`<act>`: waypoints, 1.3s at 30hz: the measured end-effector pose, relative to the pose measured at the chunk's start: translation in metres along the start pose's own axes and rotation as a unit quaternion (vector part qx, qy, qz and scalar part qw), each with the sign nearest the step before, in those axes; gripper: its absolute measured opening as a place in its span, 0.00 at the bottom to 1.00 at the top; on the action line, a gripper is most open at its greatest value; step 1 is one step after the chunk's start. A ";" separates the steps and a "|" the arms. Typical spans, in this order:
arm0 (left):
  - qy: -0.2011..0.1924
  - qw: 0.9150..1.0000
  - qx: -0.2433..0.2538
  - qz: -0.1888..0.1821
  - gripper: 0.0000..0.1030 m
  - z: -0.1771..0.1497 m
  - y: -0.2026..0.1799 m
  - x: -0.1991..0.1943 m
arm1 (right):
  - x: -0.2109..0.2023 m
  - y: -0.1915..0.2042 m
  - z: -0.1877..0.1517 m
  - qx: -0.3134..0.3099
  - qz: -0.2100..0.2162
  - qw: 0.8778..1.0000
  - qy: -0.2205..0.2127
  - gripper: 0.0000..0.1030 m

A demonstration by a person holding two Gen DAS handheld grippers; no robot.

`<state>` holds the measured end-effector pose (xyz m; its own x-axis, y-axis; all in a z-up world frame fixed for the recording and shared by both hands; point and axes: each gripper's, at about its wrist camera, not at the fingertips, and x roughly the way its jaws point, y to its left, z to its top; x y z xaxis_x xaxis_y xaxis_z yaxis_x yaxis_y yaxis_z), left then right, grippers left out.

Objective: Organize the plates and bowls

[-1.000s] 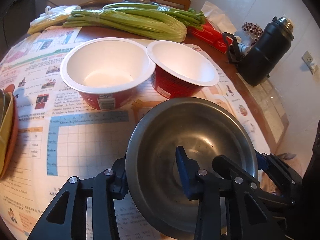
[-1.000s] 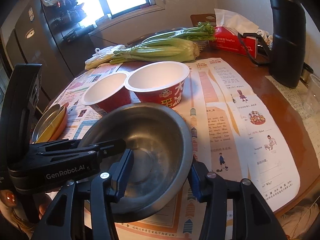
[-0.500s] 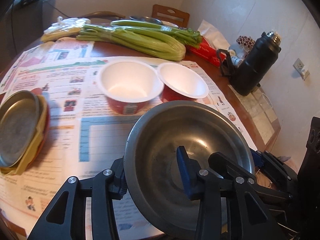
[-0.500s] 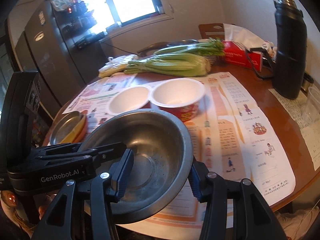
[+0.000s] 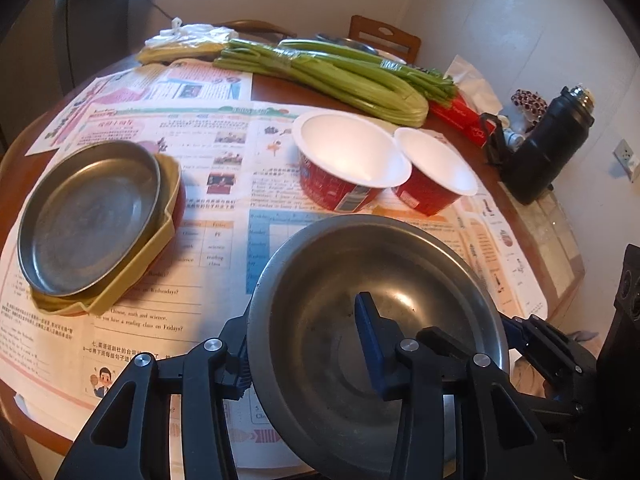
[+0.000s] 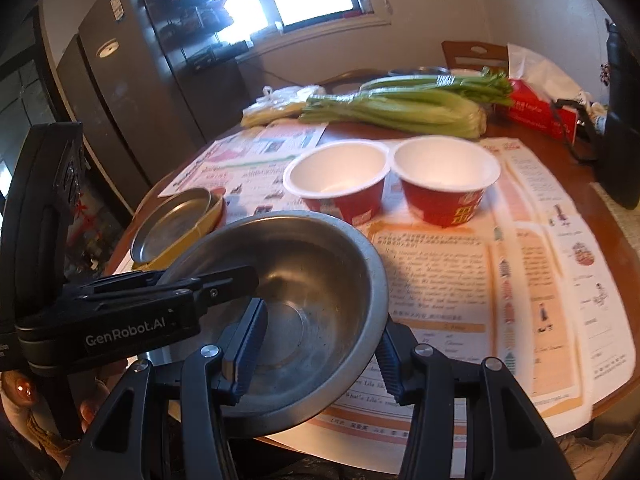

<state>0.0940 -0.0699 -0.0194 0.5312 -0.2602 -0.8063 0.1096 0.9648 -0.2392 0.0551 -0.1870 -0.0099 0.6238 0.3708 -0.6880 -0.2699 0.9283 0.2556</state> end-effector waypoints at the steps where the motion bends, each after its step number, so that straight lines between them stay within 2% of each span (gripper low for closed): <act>1: 0.001 1.000 0.001 0.000 0.43 -0.001 0.000 0.002 | 0.001 0.000 -0.001 0.001 0.001 1.000 0.002 0.50; 15: 0.023 1.000 0.005 0.015 0.43 -0.005 0.002 0.032 | 0.019 -0.007 -0.008 0.008 -0.004 1.000 0.016 0.50; 18: 0.017 1.000 0.011 0.021 0.43 -0.005 0.000 0.033 | 0.021 -0.011 -0.009 0.012 0.000 1.000 0.016 0.50; 28: 0.016 1.000 -0.002 0.006 0.45 -0.004 0.004 0.032 | 0.020 -0.015 -0.009 0.023 0.007 1.000 0.009 0.50; 39: -0.008 1.000 -0.005 0.020 0.47 -0.001 0.006 0.014 | 0.009 -0.024 -0.005 0.037 0.006 0.999 -0.006 0.50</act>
<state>0.1015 -0.0680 -0.0326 0.5482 -0.2214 -0.8065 0.0806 0.9738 -0.2126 0.0638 -0.2059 -0.0260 0.6291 0.3823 -0.6769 -0.2223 0.9228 0.3146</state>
